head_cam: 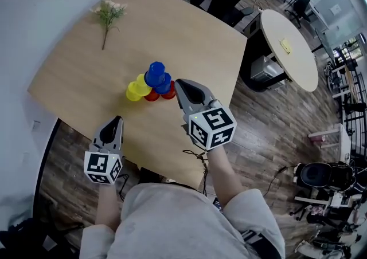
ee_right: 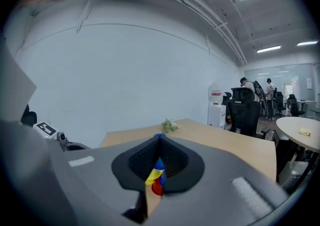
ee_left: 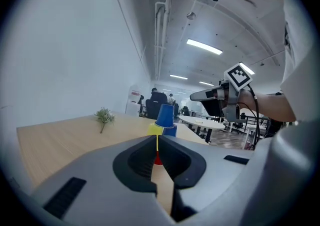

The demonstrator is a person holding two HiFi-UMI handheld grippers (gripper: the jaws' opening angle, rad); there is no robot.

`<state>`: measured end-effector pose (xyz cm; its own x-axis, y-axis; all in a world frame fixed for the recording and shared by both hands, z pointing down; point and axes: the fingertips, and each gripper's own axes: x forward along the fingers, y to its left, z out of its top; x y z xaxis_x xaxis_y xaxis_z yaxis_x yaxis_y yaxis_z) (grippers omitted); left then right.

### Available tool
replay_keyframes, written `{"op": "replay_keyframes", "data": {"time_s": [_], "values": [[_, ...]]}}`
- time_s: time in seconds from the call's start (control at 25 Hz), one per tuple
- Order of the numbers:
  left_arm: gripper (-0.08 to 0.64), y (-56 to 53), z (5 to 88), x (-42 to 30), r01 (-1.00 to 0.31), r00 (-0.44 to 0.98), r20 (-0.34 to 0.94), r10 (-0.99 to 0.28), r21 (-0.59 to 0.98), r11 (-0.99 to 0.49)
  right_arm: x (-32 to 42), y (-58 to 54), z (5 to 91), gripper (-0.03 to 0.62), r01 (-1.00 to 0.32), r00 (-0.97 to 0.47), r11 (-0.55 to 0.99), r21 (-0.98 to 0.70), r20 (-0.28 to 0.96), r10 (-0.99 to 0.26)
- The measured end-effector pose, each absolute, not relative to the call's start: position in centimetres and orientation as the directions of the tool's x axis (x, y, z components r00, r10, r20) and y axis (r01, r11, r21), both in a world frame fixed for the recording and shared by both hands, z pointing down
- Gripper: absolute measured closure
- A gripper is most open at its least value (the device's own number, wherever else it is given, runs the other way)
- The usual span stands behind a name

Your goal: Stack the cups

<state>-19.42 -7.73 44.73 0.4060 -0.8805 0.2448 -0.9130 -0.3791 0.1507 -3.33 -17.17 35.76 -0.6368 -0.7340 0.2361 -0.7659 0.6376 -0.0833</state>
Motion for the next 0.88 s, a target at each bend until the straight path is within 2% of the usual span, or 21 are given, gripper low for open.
{"op": "replay_keyframes", "data": {"time_s": [0.32, 0.88], "values": [[0.543, -5.5, 42.0, -18.2, -0.926, 0.374, 0.196, -0.907, 0.131, -0.354, -1.0, -12.9, 34.5, 0.580, -0.767, -0.637, 0.640, -0.030, 0.155, -0.756], [0.543, -0.6, 36.5, -15.7, -0.933, 0.354, 0.088, -0.931, 0.106, -0.345, 3.2, -5.8, 32.1, 0.580, -0.782, -0.623, 0.621, -0.054, 0.056, -0.780]]}}
